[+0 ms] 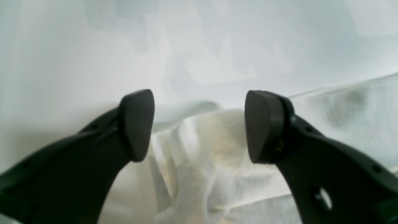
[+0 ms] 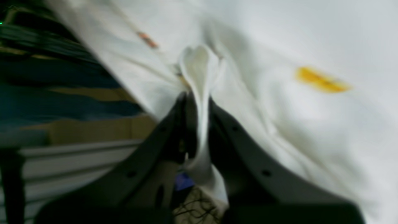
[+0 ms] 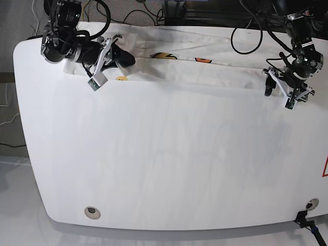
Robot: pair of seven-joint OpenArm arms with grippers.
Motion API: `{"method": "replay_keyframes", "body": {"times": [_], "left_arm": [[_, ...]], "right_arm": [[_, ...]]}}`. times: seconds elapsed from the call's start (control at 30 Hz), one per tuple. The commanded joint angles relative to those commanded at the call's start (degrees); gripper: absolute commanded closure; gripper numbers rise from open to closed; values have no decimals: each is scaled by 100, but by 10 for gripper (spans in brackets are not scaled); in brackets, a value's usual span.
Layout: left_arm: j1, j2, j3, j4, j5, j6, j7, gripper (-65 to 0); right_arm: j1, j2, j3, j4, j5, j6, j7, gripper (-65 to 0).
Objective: Fold the T-shirt properly
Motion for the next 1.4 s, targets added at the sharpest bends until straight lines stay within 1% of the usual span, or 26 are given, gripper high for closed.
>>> {"method": "replay_keyframes", "body": {"times": [0.03, 0.07, 0.17, 0.27, 0.3, 0.33, 0.37, 0.4, 0.53, 0.67, 0.8, 0.87, 0.9, 0.93, 1.0, 1.03, 1.1, 1.17, 1.23, 1.3, 1.33, 1.4], "left_arm": [[0, 0, 0, 0, 0, 0, 0, -426], [0, 0, 9, -9, 0, 0, 0, -426], [0, 0, 9, -9, 0, 0, 0, -426], [0, 0, 149, -9, 0, 0, 0, -426], [0, 0, 158, -9, 0, 0, 0, -426], [0, 0, 158, -9, 0, 0, 0, -426], [0, 0, 158, -9, 0, 0, 0, -426], [0, 0, 158, -9, 0, 0, 0, -426], [0, 0, 158, -9, 0, 0, 0, -426], [0, 0, 158, -9, 0, 0, 0, -426], [9, 0, 158, 0, -9, 0, 0, -426], [9, 0, 158, 44, -26, 0, 0, -426], [18, 0, 158, 79, -35, 0, 0, -426], [35, 0, 149, 176, -35, 0, 0, -426], [105, 9, 149, 404, -18, 0, 0, -423], [220, 9, 141, 536, -18, 0, 0, -398], [387, 53, 149, 818, -26, 0, 0, -324], [580, 246, 141, 1125, -9, 0, 0, -219], [879, 325, 141, 1345, -9, 0, 0, -101], [1099, 387, 141, 1407, -9, 0, 0, -18], [1178, 475, 141, 1407, -9, 0, 0, 0], [1266, 580, 141, 1380, -9, 0, 0, 0]], "right_arm": [[-132, -9, 0, 0, 114, 0, 0, -18], [-237, -9, 0, 0, 185, 0, 0, -63], [-510, -18, 0, 0, 264, 0, 0, -235], [-571, -18, 0, -18, 264, 0, 0, -392], [-571, -18, 0, -18, 264, 0, 0, -434], [-571, -18, 0, -18, 264, 0, 0, -465], [-571, -18, 0, -26, 264, 0, 0, -480], [-571, -18, -9, -26, 264, 0, 0, -482], [-580, 26, -492, -26, 264, 0, 0, -476], [-325, 53, -484, -9, 237, 0, 0, -446], [9, 352, -237, -9, 229, 0, 0, -399], [132, 501, -79, -9, 229, 0, 0, -334], [176, 527, 35, -9, 229, 0, 0, -285], [193, 536, 149, -18, 220, 0, 0, -228], [176, 580, 325, -18, 220, 0, 0, -88], [158, 580, 343, -35, 220, 0, 0, -9], [62, 563, 343, -35, 220, 0, 0, 0], [0, 545, 325, -35, 220, 0, 0, 0], [-114, 545, 325, -44, 193, 0, 0, 0], [-229, 545, 325, -44, 0, 0, 31, 0], [-237, 545, 325, -44, -167, 0, 75, 0], [-246, 545, 325, -53, -571, 9, 101, 0]]}}
